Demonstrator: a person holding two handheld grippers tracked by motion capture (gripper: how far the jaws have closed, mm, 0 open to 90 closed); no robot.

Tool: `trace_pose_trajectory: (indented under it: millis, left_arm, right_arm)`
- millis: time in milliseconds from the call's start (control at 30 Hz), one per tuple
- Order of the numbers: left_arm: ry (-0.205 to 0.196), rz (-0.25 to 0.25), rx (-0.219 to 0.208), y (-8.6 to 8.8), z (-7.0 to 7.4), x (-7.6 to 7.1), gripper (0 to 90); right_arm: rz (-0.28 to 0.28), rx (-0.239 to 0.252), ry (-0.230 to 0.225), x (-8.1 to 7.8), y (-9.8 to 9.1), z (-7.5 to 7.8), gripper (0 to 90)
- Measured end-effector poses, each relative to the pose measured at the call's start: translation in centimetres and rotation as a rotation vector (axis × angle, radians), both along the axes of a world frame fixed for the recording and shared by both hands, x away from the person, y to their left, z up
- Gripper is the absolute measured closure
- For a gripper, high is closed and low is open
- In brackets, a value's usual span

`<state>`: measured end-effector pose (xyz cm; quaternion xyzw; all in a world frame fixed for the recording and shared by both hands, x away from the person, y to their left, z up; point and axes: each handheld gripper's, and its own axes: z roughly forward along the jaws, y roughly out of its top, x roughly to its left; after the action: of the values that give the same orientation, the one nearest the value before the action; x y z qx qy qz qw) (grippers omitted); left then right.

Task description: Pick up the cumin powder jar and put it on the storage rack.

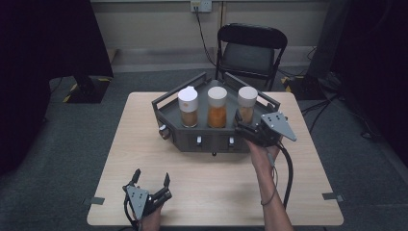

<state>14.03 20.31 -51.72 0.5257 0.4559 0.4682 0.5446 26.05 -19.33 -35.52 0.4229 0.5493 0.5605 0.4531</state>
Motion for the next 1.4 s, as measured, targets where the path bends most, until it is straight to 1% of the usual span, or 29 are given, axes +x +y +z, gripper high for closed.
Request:
trace_pose_trajectory:
  millis: [67, 167, 367, 467, 500, 700, 833, 1033, 1133, 1400]
  left_arm:
    - [0.0, 0.0, 0.0, 0.0, 0.0, 0.0, 3.1]
    - [0.0, 0.0, 0.0, 0.0, 0.0, 0.0, 3.1]
    - [0.0, 0.0, 0.0, 0.0, 0.0, 0.0, 3.1]
    - [0.0, 0.0, 0.0, 0.0, 0.0, 0.0, 3.1]
    - [0.0, 0.0, 0.0, 0.0, 0.0, 0.0, 3.1]
    - [0.0, 0.0, 0.0, 0.0, 0.0, 0.0, 3.1]
    - [0.0, 0.0, 0.0, 0.0, 0.0, 0.0, 3.1]
    - [0.0, 0.0, 0.0, 0.0, 0.0, 0.0, 3.1]
    - [0.0, 0.0, 0.0, 0.0, 0.0, 0.0, 3.1]
    - [0.0, 0.0, 0.0, 0.0, 0.0, 0.0, 3.1]
  right_arm:
    - [-0.009, -0.013, -0.004, -0.2, 0.2, -0.1, 0.0]
    - [-0.015, -0.013, -0.008, -0.6, 0.2, -0.1, 0.0]
    - [-0.022, -0.013, 0.0, -1.2, 0.1, -0.4, 0.0]
    - [-0.027, -0.028, -0.018, -1.6, 0.3, -1.0, 0.0]
    - [-0.025, -0.03, -0.016, -1.6, 0.3, -1.2, 0.0]
    - [-0.005, -0.015, -0.01, -2.1, 0.3, -1.8, 0.0]
    - [0.001, -0.018, -0.009, -2.6, 0.3, -2.0, 0.0]
    - [0.007, -0.003, -0.014, -3.3, 0.1, -2.3, 0.0]
    - [0.018, -0.004, -0.024, -3.6, -0.2, -2.7, 0.0]
    - [0.013, 0.01, -0.033, -4.5, -0.3, -3.3, 0.0]
